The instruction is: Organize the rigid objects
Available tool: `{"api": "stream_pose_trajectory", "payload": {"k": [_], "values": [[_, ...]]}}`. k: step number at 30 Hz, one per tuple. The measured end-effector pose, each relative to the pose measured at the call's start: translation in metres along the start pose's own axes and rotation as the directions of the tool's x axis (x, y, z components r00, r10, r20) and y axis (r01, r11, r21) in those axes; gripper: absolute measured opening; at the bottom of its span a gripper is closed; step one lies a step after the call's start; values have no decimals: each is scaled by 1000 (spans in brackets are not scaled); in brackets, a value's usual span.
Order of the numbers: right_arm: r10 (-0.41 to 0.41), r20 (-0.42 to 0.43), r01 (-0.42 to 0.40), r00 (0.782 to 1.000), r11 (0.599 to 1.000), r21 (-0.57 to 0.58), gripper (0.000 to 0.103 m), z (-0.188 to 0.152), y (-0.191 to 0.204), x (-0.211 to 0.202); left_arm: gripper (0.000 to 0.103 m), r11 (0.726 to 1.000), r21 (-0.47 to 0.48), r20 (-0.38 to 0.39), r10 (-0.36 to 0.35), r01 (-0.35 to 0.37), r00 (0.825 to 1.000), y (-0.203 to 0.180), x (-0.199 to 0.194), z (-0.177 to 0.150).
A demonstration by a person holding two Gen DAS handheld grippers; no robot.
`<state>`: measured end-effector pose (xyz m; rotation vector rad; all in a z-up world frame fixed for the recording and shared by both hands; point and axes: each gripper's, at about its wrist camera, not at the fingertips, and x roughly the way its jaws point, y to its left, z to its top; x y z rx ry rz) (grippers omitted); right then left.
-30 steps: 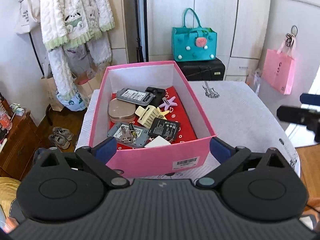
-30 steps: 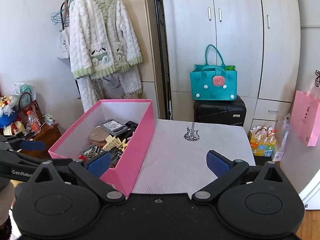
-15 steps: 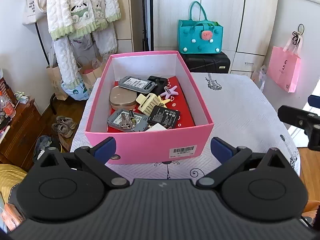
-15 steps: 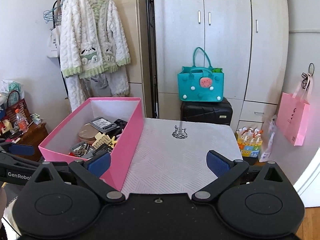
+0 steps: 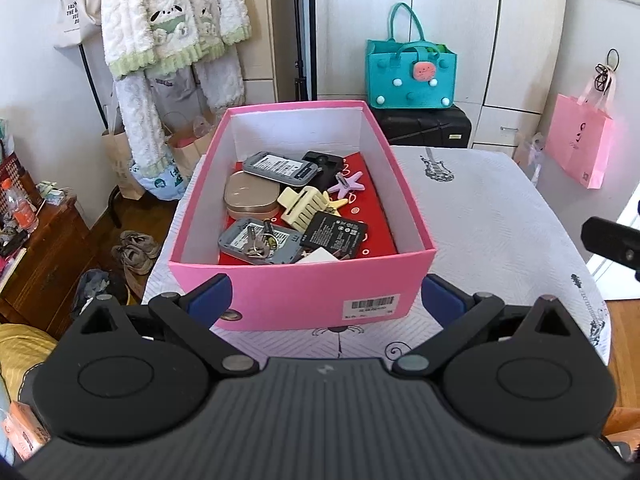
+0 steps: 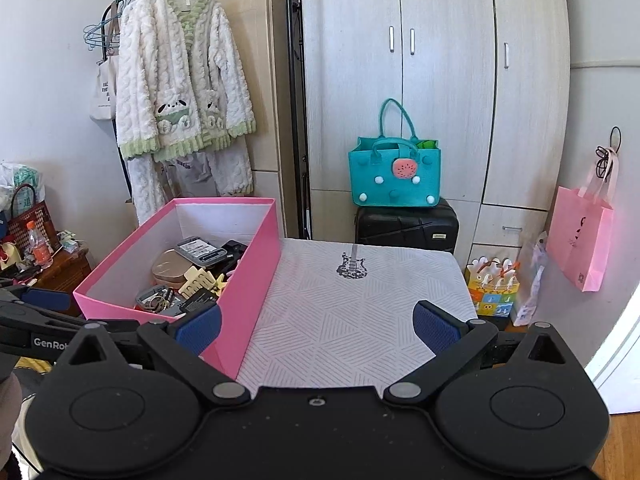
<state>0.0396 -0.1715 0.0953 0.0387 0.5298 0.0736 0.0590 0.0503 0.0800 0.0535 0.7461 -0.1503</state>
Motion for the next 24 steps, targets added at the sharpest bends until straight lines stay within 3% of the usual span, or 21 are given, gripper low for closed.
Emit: {"api": "stream_pose_trajectory", "payload": {"k": [10, 24], "values": [[-21, 42, 21, 999, 1000, 5, 103, -6, -3, -2, 102, 1000, -10, 45, 29, -29, 999, -1, -8, -6], [-37, 52, 36, 998, 999, 19, 103, -8, -6, 4, 102, 999, -14, 45, 43, -42, 998, 3, -4, -6]]}}
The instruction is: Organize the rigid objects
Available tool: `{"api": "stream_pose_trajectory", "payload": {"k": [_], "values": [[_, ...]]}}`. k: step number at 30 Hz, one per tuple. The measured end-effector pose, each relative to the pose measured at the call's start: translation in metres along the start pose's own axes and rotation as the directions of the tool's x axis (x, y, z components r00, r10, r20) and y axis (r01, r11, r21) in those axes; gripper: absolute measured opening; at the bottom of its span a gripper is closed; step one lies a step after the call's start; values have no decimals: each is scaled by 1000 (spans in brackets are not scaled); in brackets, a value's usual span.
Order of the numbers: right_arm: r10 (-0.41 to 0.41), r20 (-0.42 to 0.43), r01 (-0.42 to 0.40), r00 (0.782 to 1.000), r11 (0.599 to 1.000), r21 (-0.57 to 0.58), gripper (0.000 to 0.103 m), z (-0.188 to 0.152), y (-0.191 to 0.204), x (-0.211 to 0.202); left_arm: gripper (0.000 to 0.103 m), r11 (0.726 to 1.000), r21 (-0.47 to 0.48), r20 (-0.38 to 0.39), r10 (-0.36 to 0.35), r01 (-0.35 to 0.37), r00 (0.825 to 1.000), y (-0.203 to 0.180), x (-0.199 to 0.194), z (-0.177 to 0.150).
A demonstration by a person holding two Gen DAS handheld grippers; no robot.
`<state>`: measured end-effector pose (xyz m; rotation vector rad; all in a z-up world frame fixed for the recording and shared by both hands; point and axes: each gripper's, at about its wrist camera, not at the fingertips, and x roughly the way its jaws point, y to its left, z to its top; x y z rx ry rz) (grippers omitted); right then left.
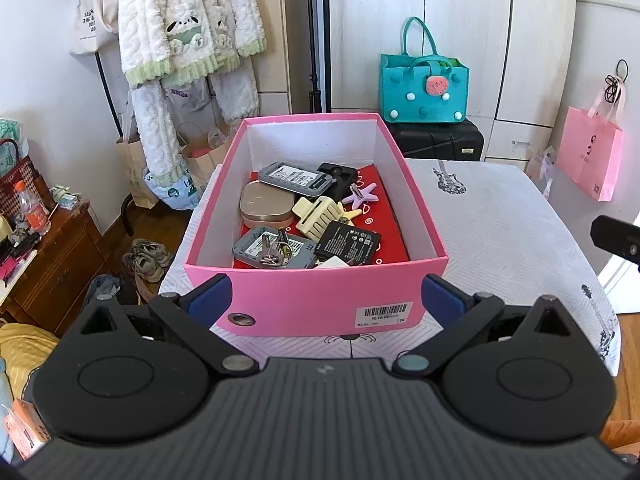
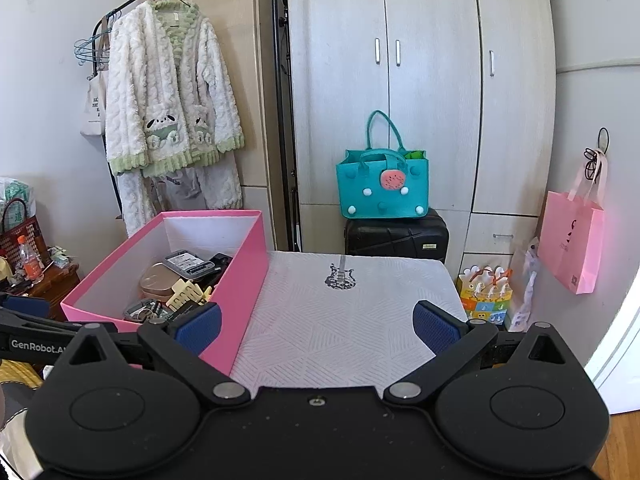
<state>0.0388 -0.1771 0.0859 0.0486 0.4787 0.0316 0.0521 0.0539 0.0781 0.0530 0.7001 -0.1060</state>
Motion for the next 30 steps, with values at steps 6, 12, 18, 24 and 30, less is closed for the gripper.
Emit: {"api": "stream_pose_trajectory", "payload": {"k": [6, 12, 18, 24, 30], "values": [[-2, -7, 2, 1000, 1000, 3, 103, -1, 0, 2, 103, 1000, 11, 6, 6, -6, 1000, -3, 1, -1], [-3, -15, 3, 1000, 1000, 2, 103, -2, -1, 3, 103, 1000, 10, 15, 22, -22, 1000, -3, 1, -1], [-3, -17, 3, 1000, 1000, 4, 103, -2, -1, 4, 103, 999, 16, 21, 28, -29, 999, -2, 0, 0], [-3, -18, 3, 1000, 1000, 4, 103, -2, -1, 4, 103, 1000, 17, 21, 18, -18, 1000, -3, 0, -1], [-4, -20, 5, 1000, 1000, 3, 103, -3, -1, 4, 103, 1000, 13, 24, 18, -19, 1000, -3, -1, -1]]}}
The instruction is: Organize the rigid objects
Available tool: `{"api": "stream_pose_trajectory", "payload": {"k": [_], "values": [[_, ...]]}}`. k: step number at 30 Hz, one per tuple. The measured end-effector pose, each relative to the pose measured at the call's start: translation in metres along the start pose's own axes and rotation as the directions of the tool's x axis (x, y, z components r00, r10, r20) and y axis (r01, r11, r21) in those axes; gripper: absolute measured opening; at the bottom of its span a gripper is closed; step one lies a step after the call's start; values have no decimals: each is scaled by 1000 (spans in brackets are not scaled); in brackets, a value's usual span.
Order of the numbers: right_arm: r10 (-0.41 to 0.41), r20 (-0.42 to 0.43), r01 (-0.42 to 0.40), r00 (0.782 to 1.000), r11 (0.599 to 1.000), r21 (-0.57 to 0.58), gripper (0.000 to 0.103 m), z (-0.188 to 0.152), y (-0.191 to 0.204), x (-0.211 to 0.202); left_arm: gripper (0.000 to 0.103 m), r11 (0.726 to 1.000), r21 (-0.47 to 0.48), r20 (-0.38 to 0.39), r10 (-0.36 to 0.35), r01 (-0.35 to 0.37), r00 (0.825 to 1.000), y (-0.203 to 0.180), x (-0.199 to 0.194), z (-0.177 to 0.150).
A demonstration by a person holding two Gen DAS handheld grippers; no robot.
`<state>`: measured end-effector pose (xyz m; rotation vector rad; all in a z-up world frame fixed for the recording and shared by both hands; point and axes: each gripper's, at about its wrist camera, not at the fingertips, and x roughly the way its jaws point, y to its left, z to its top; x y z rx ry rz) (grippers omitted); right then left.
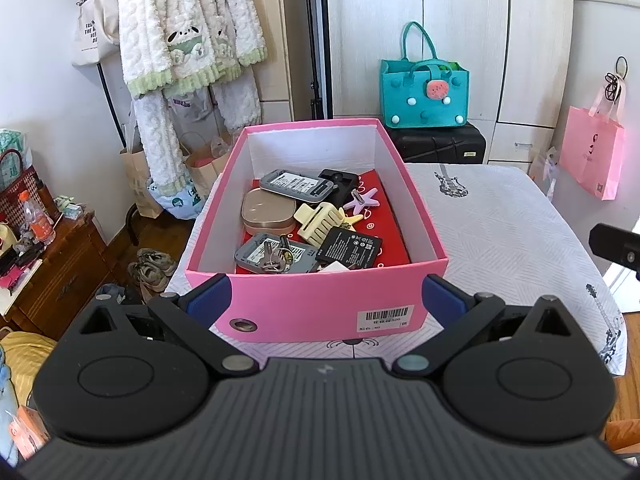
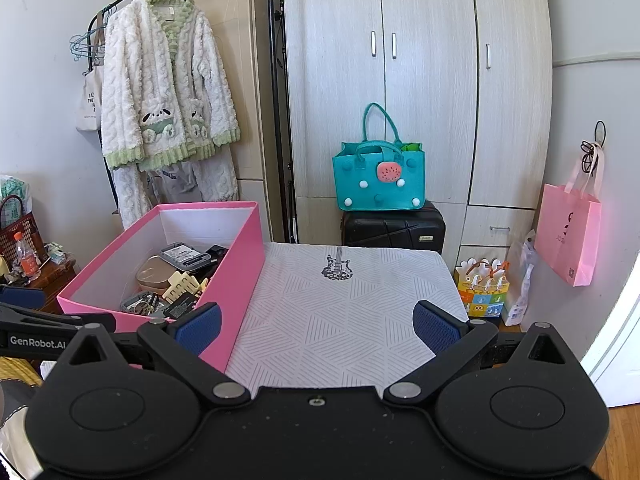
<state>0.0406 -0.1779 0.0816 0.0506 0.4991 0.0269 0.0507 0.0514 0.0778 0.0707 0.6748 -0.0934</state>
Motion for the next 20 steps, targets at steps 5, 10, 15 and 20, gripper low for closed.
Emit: {"api": "stream_pose_trajectory", "payload": {"k": [5, 10, 15, 20], "values": [[-1, -4, 1, 1000, 1000, 5, 103, -1, 0, 0, 103, 1000, 2, 3, 5, -5, 1000, 0, -1, 1], [-4, -14, 4, 1000, 1000, 6, 103, -2, -2, 2, 103, 1000, 12, 9, 7, -7, 1000, 1, -1, 0], [-6, -21, 6, 1000, 1000, 7, 103, -1, -3, 5, 103, 1000, 21, 13, 6, -6, 1000, 0, -2, 0], [-6, -24, 6, 1000, 1000, 7, 103, -1, -4, 7, 103, 1000, 21, 17, 11, -11, 1000, -1, -2, 0]]}}
